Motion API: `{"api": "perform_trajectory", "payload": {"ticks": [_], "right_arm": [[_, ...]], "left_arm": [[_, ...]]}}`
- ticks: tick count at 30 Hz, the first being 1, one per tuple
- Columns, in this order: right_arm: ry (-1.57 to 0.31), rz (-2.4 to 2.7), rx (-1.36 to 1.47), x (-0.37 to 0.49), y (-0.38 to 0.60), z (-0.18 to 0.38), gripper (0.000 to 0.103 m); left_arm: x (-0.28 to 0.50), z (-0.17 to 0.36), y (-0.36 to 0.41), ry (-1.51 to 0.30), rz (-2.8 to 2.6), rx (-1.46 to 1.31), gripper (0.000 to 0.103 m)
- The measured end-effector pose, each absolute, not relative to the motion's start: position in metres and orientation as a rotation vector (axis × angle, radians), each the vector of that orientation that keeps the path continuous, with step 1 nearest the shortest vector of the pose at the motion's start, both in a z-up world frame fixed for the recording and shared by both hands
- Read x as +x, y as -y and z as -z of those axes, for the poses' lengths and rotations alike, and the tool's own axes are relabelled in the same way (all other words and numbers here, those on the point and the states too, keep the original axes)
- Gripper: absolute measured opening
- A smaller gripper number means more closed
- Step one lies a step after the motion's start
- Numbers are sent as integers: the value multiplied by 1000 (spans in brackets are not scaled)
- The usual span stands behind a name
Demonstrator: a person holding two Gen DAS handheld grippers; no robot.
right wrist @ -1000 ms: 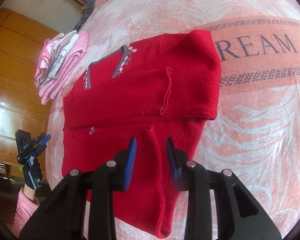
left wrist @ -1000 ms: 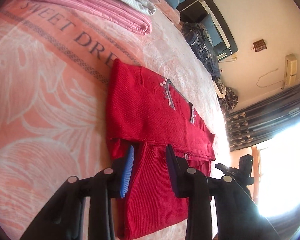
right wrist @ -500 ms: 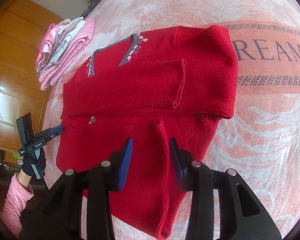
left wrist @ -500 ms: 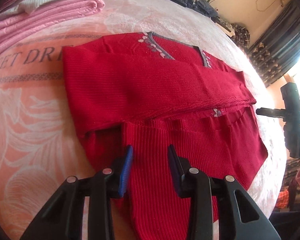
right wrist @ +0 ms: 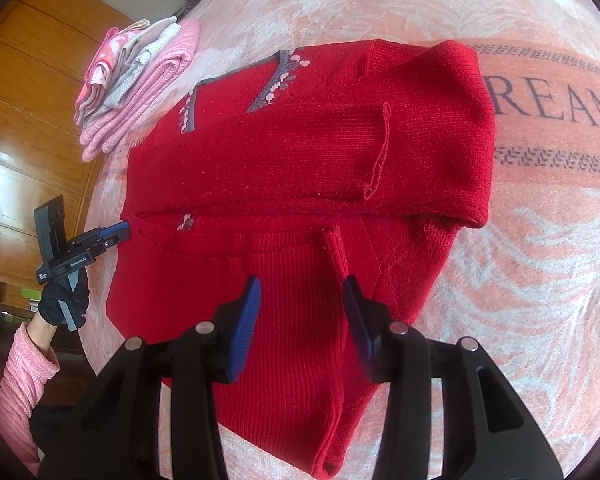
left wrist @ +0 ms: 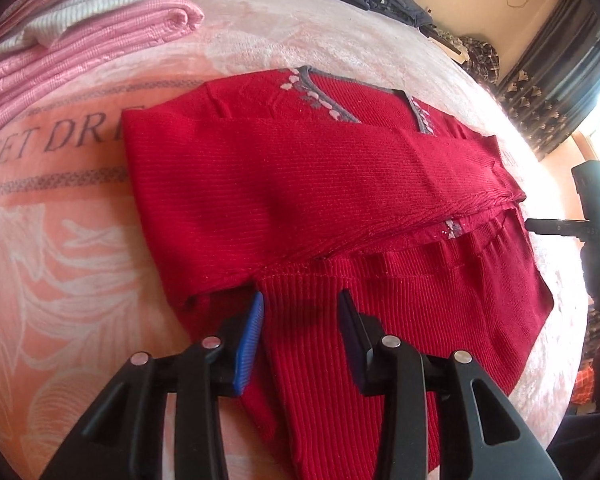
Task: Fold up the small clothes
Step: 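Grasp the ribbed hem edge with both tools, then lift the hem with both tools and fold it over the collar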
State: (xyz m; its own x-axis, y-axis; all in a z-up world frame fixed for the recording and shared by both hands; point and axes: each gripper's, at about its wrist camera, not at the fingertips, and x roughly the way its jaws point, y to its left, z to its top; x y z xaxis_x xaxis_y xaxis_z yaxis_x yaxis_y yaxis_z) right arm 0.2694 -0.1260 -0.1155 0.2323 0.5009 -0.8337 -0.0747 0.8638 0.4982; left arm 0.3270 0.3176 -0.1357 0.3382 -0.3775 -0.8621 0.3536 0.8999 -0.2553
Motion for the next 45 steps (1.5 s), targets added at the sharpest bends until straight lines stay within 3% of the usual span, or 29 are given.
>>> {"api": "perform_trajectory", "payload": {"ticks": [2, 3, 5, 7, 12, 16, 21, 22, 23, 24, 25, 33, 37, 39, 40, 45], "right_arm": [[-1285, -414, 395, 270, 125, 117, 43], [-1287, -414, 393, 271, 124, 117, 43], [-1291, -411, 390, 271, 123, 119, 43], [-1292, -403, 384, 271, 124, 119, 43], [-1294, -381, 325, 273, 125, 122, 53], [-1306, -368, 295, 274, 125, 130, 53], [-1308, -383, 298, 277, 120, 133, 53], [-1308, -392, 290, 278, 117, 134, 46], [-1308, -412, 286, 277, 113, 134, 31], [-1306, -434, 282, 276, 110, 133, 22], [-1298, -471, 284, 275, 106, 132, 3], [-1272, -468, 273, 272, 108, 123, 4], [-1278, -446, 303, 270, 119, 127, 4], [-1277, -442, 315, 268, 123, 128, 4], [-1275, -442, 319, 268, 124, 127, 4], [-1253, -454, 349, 264, 132, 123, 4]], "left_arm": [[328, 135, -319, -1123, 480, -50, 36], [328, 134, -320, -1116, 497, -70, 20], [326, 132, -318, -1112, 541, -81, 3], [322, 130, -312, -1096, 541, -41, 1], [320, 131, -309, -1089, 536, -23, 0], [320, 126, -317, -1074, 530, -65, 0], [324, 110, -335, -1040, 505, -129, 31], [326, 110, -338, -1042, 502, -146, 32], [328, 112, -340, -1053, 495, -153, 32], [329, 114, -340, -1066, 493, -150, 32], [329, 117, -340, -1075, 492, -142, 33], [324, 141, -322, -1134, 476, -23, 40], [322, 142, -319, -1121, 481, -3, 37], [321, 141, -321, -1105, 487, -15, 9], [319, 139, -321, -1091, 495, -26, 5], [306, 126, -313, -1010, 553, 16, 4]]}}
